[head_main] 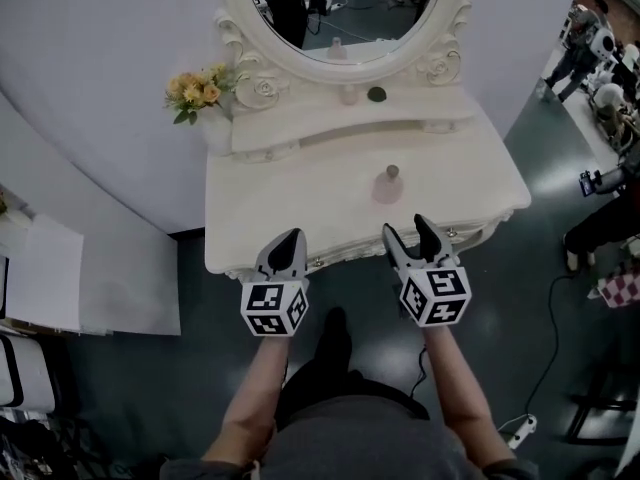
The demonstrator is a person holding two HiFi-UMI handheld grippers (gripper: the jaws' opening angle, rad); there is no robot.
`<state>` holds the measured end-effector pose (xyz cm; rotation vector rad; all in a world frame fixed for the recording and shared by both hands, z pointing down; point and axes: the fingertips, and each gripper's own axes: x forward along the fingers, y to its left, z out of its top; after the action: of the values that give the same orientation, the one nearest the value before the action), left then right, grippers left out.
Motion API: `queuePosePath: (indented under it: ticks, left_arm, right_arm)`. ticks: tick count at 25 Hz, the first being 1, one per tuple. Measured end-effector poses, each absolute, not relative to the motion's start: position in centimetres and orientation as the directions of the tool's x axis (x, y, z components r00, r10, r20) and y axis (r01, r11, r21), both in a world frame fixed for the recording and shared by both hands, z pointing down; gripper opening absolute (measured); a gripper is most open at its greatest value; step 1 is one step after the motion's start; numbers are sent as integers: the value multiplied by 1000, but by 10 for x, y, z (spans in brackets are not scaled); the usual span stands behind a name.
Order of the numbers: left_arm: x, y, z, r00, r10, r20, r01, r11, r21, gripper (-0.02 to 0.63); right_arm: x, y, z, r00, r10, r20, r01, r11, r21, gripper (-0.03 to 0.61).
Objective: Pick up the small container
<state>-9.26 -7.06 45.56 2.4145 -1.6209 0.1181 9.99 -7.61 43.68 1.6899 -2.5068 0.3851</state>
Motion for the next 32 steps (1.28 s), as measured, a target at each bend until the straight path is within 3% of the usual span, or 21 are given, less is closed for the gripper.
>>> queuePosePath:
  ticks: [14, 32]
  left_arm:
    - [-91, -180, 469, 462, -856, 232, -886, -431, 173, 6]
    - [-86, -229, 490, 513, -814, 270, -857, -473, 203, 6]
  right_arm:
    - [113, -174, 466, -276, -911, 306, -960, 246, -132, 281]
    - [113, -228, 514, -232, -886, 402, -972, 196, -129, 281]
